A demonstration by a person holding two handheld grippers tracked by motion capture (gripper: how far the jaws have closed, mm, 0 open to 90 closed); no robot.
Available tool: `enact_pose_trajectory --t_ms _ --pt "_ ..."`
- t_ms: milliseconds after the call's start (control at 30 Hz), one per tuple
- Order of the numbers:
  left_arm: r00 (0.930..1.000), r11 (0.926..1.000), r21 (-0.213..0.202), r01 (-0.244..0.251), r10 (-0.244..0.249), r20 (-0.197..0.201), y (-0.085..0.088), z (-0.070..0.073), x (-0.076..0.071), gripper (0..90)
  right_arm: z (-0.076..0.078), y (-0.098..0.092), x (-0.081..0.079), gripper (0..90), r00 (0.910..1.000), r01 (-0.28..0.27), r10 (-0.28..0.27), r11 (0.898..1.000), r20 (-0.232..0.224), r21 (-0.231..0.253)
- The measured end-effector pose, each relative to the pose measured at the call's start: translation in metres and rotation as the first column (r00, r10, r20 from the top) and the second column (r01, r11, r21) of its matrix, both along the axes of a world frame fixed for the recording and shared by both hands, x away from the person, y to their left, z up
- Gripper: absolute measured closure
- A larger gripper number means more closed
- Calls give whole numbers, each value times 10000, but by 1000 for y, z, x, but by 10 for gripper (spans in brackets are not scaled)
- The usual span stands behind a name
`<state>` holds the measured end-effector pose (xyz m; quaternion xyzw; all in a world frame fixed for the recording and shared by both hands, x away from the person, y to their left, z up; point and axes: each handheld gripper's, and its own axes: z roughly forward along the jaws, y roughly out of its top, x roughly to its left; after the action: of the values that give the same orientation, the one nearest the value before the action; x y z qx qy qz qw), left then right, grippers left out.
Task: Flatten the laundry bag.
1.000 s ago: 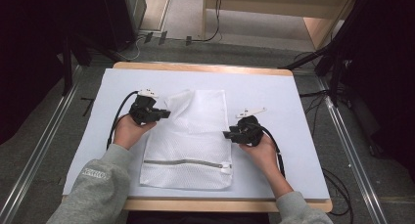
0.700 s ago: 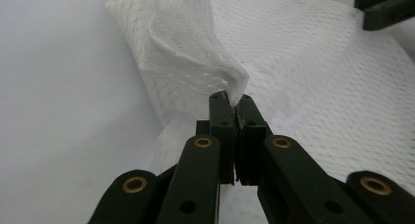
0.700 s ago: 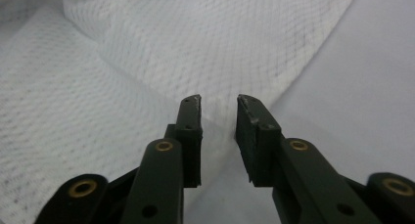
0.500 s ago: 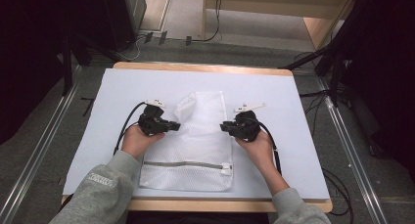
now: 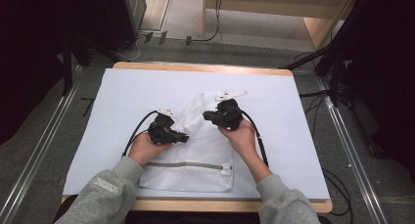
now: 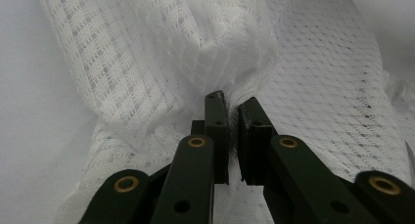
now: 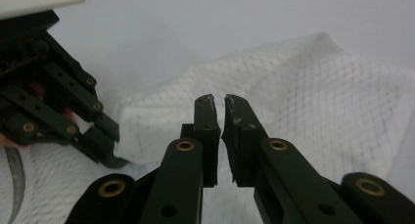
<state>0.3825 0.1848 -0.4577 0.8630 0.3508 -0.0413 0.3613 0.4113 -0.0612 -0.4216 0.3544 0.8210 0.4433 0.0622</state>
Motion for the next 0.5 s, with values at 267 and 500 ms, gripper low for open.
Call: enact_pose_trajectory --t_ms 267,500 --pt "10000 10000 71 32 -32 -35 1 -1 0 853 -15 26 9 808 9975 -559 544 9979 -441 -327" --pt "9998 9997 156 -191 193 -95 5 -2 3 851 -31 26 1 717 9920 -1010 958 9930 -828 -607"
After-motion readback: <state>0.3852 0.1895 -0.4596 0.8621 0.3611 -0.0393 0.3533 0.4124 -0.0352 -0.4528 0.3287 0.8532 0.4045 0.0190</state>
